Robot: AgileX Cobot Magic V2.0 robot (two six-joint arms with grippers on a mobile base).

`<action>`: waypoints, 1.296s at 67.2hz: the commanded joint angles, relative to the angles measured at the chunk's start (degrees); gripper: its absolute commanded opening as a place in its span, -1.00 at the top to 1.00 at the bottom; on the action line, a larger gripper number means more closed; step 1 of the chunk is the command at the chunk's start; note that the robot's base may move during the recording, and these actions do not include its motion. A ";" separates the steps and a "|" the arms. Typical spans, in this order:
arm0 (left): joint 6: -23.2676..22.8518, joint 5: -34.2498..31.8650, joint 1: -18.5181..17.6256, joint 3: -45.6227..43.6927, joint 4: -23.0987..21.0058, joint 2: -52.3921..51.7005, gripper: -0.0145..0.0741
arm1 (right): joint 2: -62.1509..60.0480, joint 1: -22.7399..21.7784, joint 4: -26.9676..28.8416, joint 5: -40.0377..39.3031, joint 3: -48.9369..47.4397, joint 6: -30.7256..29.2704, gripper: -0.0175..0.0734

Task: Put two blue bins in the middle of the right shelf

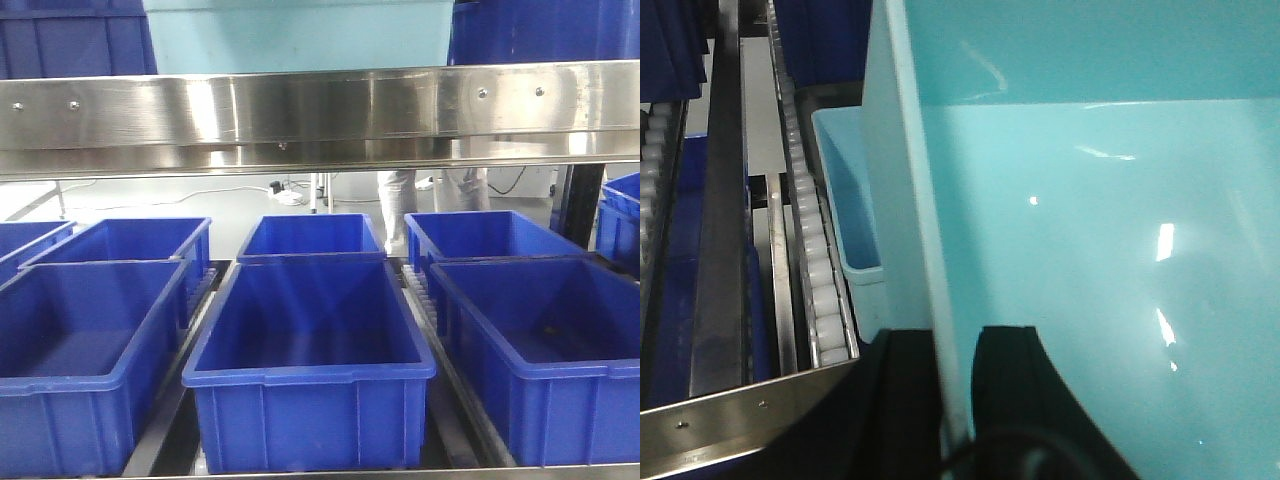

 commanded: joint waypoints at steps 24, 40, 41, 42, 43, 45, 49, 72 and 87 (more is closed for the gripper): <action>0.88 -2.67 0.11 -0.64 -1.41 -0.88 0.92 | -0.38 -0.09 -0.93 -1.98 -0.56 -1.19 0.95; 0.88 -2.67 0.11 -0.64 -1.41 -0.88 0.92 | -0.38 -0.09 -0.93 -1.98 -0.56 -1.19 0.95; 0.88 -2.67 0.11 -0.64 -1.41 -0.88 0.92 | -0.38 -0.09 -0.93 -1.98 -0.56 -1.19 0.95; 0.88 -2.67 0.11 -0.64 -1.41 -0.88 0.92 | -0.38 -0.09 -0.93 -1.98 -0.56 -1.19 0.95; 0.88 -2.67 0.11 -0.64 -1.41 -0.88 0.92 | -0.38 -0.09 -0.93 -1.98 -0.56 -1.19 0.95; 0.88 -2.67 0.11 -0.64 -1.41 -0.88 0.92 | -0.38 -0.09 -0.93 -1.98 -0.56 -1.19 0.95; 0.88 -2.67 0.11 -0.64 -1.41 -0.88 0.92 | -0.38 -0.09 -0.93 -1.98 -0.56 -1.19 0.95; 0.88 -2.67 0.11 -0.64 -1.41 -0.88 0.92 | -0.38 -0.09 -0.93 -1.98 -0.56 -1.19 0.95; 0.88 -2.67 0.11 -0.64 -1.41 -0.88 0.92 | -0.38 -0.09 -0.93 -1.98 -0.56 -1.19 0.95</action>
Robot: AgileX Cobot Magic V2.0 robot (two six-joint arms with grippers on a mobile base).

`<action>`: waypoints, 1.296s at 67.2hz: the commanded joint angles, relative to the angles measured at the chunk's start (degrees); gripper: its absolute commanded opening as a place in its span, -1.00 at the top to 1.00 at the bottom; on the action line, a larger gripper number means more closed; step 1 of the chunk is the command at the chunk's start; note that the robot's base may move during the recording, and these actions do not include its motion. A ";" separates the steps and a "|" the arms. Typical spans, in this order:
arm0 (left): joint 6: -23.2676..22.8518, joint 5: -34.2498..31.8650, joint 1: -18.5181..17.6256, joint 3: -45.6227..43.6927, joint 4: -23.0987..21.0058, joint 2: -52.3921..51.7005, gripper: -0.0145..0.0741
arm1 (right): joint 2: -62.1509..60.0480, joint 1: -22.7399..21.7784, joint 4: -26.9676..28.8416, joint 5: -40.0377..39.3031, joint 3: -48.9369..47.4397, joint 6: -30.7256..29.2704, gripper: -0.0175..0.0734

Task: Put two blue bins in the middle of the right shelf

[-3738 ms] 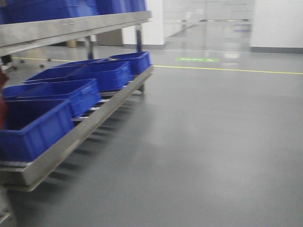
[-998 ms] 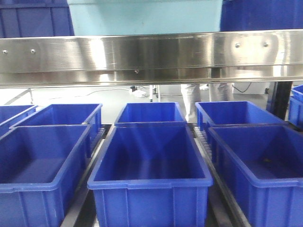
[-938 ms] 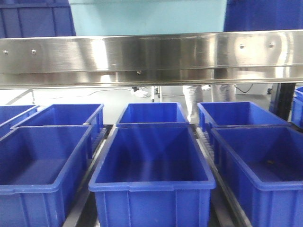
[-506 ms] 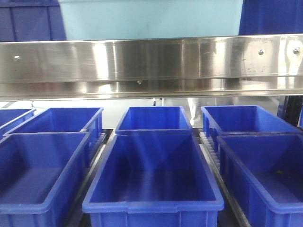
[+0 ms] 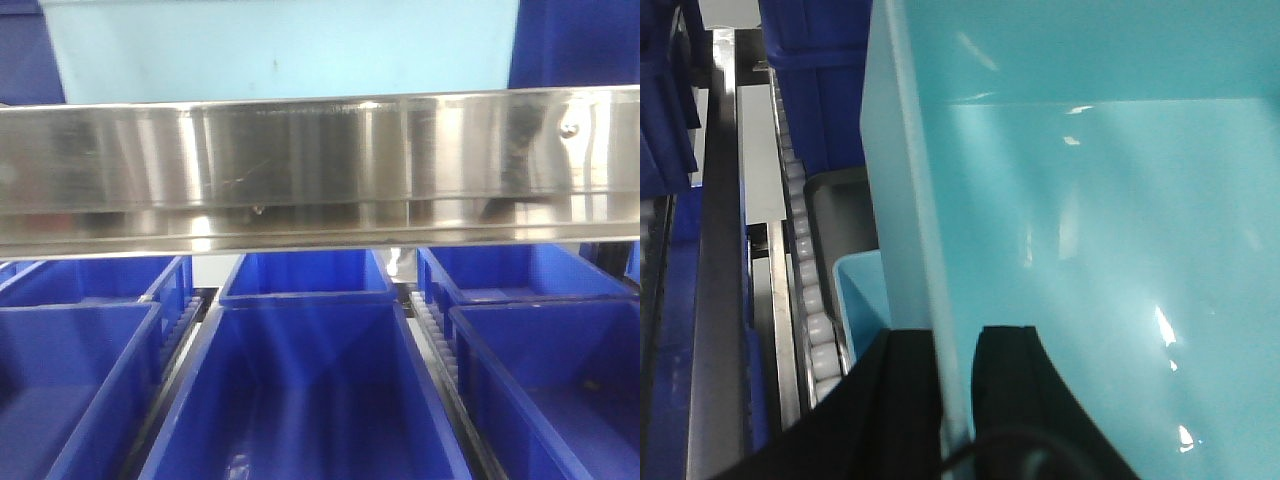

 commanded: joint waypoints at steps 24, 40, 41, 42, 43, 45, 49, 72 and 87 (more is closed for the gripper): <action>0.88 -2.67 0.11 -0.64 -1.41 -0.88 0.92 | -0.38 -0.09 -0.93 -1.98 -0.56 -1.19 0.95; 0.88 -2.67 0.11 -0.64 -1.41 -0.88 0.92 | -0.38 -0.09 -0.93 -1.98 -0.56 -1.19 0.95; 0.88 -2.67 0.11 -0.64 -1.41 -0.88 0.92 | -0.38 -0.09 -0.93 -1.98 -0.56 -1.19 0.95; 0.88 -2.67 0.11 -0.64 -1.41 -0.88 0.92 | -0.38 -0.09 -0.93 -1.98 -0.56 -1.19 0.95; 0.88 -2.67 0.11 -0.64 -1.41 -0.88 0.92 | -0.38 -0.09 -0.93 -1.98 -0.56 -1.19 0.95; 0.88 -2.67 0.11 -0.64 -1.41 -0.88 0.92 | -0.38 -0.09 -0.93 -1.98 -0.56 -1.19 0.95; 0.88 -2.67 0.11 -0.64 -1.41 -0.88 0.92 | -0.38 -0.09 -0.93 -1.98 -0.56 -1.19 0.95; 0.88 -2.67 0.11 -0.64 -1.41 -0.88 0.92 | -0.38 -0.09 -0.93 -1.98 -0.56 -1.19 0.95; 0.88 -2.67 0.11 -0.64 -1.41 -0.88 0.92 | -0.38 -0.09 -0.93 -1.98 -0.56 -1.19 0.95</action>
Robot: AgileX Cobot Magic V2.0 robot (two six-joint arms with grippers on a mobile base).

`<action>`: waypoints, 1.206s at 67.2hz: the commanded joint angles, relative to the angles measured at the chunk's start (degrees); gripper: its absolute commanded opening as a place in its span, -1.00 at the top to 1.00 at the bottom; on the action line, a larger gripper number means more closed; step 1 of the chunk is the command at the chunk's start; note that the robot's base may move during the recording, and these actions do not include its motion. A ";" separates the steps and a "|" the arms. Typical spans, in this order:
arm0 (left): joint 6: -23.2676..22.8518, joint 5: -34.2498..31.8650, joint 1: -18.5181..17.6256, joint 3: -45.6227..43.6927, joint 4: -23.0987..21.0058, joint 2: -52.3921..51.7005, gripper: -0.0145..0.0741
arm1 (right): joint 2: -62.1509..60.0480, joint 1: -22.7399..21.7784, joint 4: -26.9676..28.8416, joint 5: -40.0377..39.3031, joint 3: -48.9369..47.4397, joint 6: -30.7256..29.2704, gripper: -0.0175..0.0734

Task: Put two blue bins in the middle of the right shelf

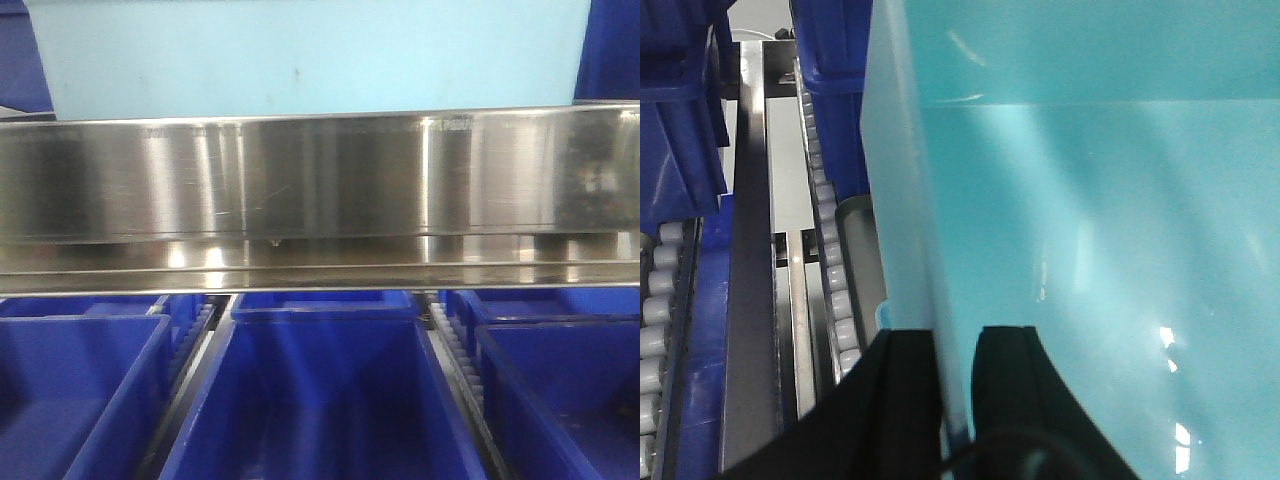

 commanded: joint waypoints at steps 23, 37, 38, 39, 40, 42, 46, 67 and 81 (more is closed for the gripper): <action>0.88 -2.67 0.11 -0.64 -1.41 -0.88 0.92 | -0.38 -0.09 -0.93 -1.98 -0.56 -1.19 0.95; 0.88 -2.67 0.11 -0.64 -1.41 -0.88 0.92 | -0.38 -0.09 -0.93 -1.98 -0.56 -1.19 0.95; 0.88 -2.67 0.11 -0.64 -1.41 -0.88 0.92 | -0.38 -0.09 -0.93 -1.98 -0.56 -1.19 0.95; 0.88 -2.67 0.11 -0.64 -1.41 -0.88 0.92 | -0.38 -0.09 -0.93 -1.98 -0.56 -1.19 0.95; 0.88 -2.67 0.11 -0.64 -1.41 -0.88 0.92 | -0.38 -0.09 -0.93 -1.98 -0.56 -1.19 0.95; 0.88 -2.67 0.11 -0.64 -1.41 -0.88 0.92 | -0.38 -0.09 -0.93 -1.98 -0.56 -1.19 0.95; 0.88 -2.67 0.11 -0.64 -1.41 -0.88 0.92 | -0.38 -0.09 -0.93 -1.98 -0.56 -1.19 0.95; 0.88 -2.67 0.11 -0.64 -1.41 -0.88 0.92 | -0.38 -0.09 -0.93 -3.32 -0.56 -1.19 0.95; 0.88 -4.24 0.11 -0.64 -1.94 -0.88 0.92 | -0.38 -0.09 -0.42 -2.67 -0.33 -1.19 0.95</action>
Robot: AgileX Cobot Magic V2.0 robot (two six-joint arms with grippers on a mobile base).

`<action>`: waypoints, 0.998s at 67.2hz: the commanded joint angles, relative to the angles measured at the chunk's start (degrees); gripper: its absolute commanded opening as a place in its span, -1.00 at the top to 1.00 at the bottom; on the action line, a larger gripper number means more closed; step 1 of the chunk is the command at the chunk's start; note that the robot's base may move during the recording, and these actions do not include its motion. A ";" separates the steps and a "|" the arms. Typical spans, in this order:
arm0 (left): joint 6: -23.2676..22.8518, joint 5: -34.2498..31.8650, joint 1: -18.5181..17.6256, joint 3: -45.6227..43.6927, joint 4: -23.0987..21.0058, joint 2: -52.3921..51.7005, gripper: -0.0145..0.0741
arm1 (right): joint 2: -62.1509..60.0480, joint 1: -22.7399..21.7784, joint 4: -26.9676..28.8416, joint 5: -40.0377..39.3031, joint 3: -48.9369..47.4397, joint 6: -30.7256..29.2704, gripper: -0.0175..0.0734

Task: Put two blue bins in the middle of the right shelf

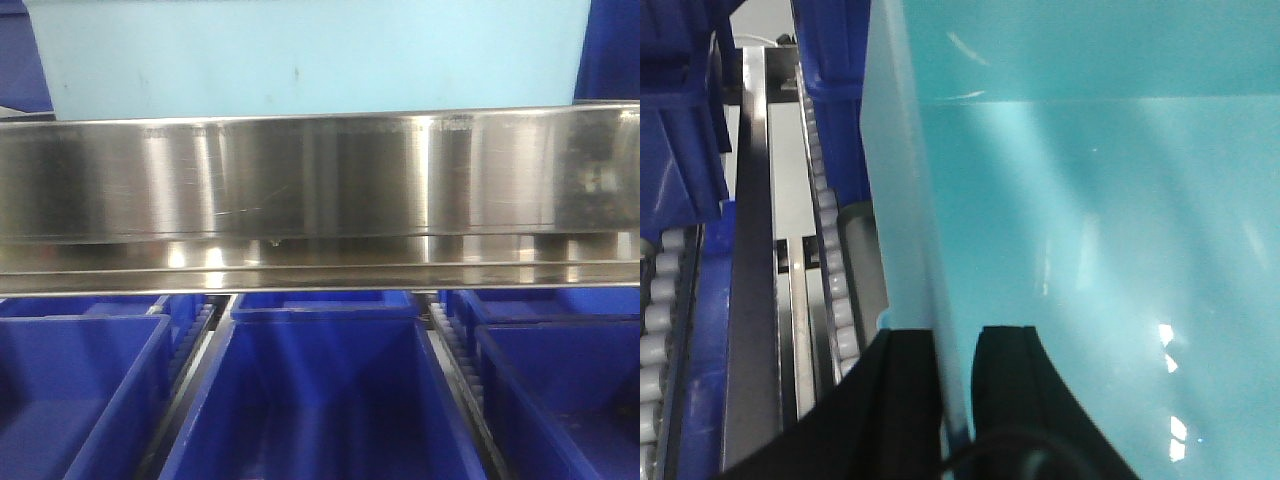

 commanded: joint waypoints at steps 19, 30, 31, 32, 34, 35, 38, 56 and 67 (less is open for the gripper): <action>0.88 2.21 0.11 2.33 -3.50 1.13 0.92 | -0.38 -0.09 -4.46 1.86 2.03 -1.08 0.95; 0.88 1.26 0.11 7.69 -3.59 1.49 0.92 | -0.38 -0.09 -4.46 0.26 6.59 -1.08 0.95; 0.88 1.08 0.11 8.11 -3.59 1.49 0.92 | -0.38 -0.09 -4.46 0.06 7.06 -1.08 0.95; 0.88 0.93 0.11 8.50 -3.59 1.49 0.92 | -0.38 -0.09 -4.46 -0.13 7.50 -1.08 0.95; 0.88 0.63 0.11 9.08 -3.59 1.49 0.92 | -0.38 -0.09 -4.46 -0.64 8.43 -1.08 0.95; 0.88 0.52 0.11 9.59 -3.59 1.49 0.92 | -0.38 -0.09 -4.46 -0.90 8.90 -1.08 0.95; 0.88 0.27 0.11 10.63 -3.59 1.49 0.92 | -0.38 -0.09 -4.46 -1.83 10.54 -1.08 0.95; 0.88 0.72 0.11 12.53 -3.59 1.49 0.90 | -0.38 -0.09 -4.46 -1.83 13.03 -1.08 0.95; 1.01 0.97 0.11 12.53 -3.59 1.49 0.45 | -0.49 -0.09 -4.46 -1.73 13.03 -1.08 0.61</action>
